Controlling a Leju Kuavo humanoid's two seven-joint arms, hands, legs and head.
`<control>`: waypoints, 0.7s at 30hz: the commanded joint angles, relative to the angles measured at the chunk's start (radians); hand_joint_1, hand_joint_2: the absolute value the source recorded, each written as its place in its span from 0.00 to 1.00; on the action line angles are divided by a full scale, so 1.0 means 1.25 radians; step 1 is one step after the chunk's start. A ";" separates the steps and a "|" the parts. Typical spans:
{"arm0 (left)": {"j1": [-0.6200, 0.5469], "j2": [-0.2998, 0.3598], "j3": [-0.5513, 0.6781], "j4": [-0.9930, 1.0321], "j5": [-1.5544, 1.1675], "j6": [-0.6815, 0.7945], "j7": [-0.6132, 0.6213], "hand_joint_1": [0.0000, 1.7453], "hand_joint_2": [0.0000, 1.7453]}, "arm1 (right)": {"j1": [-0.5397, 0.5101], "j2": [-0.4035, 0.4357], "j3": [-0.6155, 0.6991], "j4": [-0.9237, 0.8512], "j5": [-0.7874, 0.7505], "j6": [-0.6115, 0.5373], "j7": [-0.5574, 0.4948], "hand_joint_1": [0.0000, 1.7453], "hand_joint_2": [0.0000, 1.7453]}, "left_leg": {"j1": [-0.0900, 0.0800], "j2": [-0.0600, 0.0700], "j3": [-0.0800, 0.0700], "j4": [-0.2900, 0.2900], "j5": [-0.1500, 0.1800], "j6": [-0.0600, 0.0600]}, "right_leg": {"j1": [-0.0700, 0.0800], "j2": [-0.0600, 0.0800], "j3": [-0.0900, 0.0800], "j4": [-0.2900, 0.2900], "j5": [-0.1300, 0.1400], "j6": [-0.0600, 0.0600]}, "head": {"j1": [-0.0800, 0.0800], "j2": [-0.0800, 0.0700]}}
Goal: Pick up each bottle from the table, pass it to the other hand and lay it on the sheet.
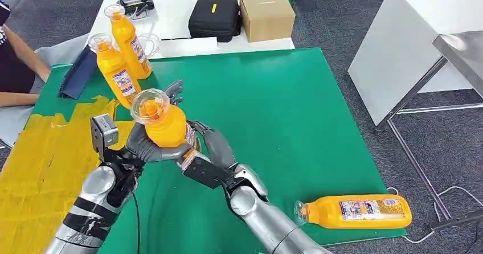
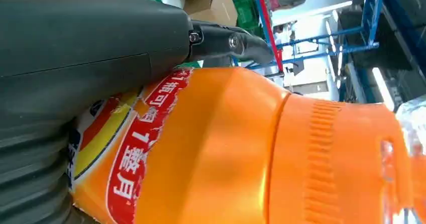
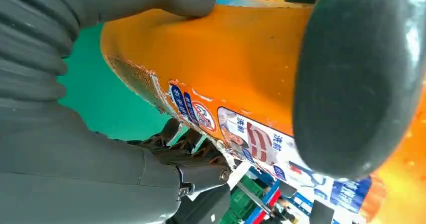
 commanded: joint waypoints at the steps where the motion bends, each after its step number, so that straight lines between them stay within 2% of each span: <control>1: -0.024 -0.024 0.041 0.038 0.017 0.023 0.001 1.00 1.00 | -0.023 -0.053 0.021 -0.040 -0.104 0.066 -0.010 1.00 1.00 | 0.001 -0.003 0.002 0.001 -0.001 -0.001 | 0.001 -0.002 0.003 0.000 -0.001 -0.001 | 0.000 0.000; 11: -0.002 -0.022 0.083 0.035 0.031 0.047 -0.001 1.00 1.00 | 0.009 -0.084 0.001 -0.120 -0.114 0.065 -0.014 1.00 1.00 | 0.001 -0.002 0.001 0.000 0.000 0.000 | 0.001 -0.001 0.002 -0.001 0.000 -0.001 | 0.000 0.000; 13: 0.014 -0.013 0.096 0.018 0.016 0.071 -0.006 1.00 1.00 | 0.040 -0.087 -0.019 -0.172 -0.142 0.054 -0.030 0.44 1.00 | 0.001 -0.002 0.003 0.000 -0.002 -0.001 | 0.001 -0.001 0.004 -0.001 -0.001 -0.002 | 0.000 0.000; 16: 0.018 -0.009 0.099 0.015 0.017 0.071 -0.006 1.00 1.00 | 0.044 -0.090 -0.018 -0.184 -0.142 0.054 -0.029 0.44 1.00 | 0.001 0.000 0.003 0.000 -0.001 -0.001 | 0.001 0.001 0.003 0.000 -0.001 -0.002 | 0.000 0.000; 17: 0.018 -0.009 0.099 0.015 0.017 0.071 -0.006 1.00 1.00 | 0.044 -0.090 -0.018 -0.184 -0.142 0.054 -0.029 0.00 1.00 | 0.001 0.000 0.002 0.000 -0.001 0.000 | 0.001 0.000 0.002 0.000 0.000 -0.001 | 0.000 0.000; 21: 0.026 0.021 0.152 -0.017 -0.028 0.134 -0.021 1.00 1.00 | 0.091 -0.127 -0.042 -0.305 -0.158 0.025 -0.044 0.00 1.00 | 0.001 -0.001 0.002 0.000 -0.001 -0.001 | 0.001 0.000 0.003 0.000 -0.001 -0.001 | 0.000 0.000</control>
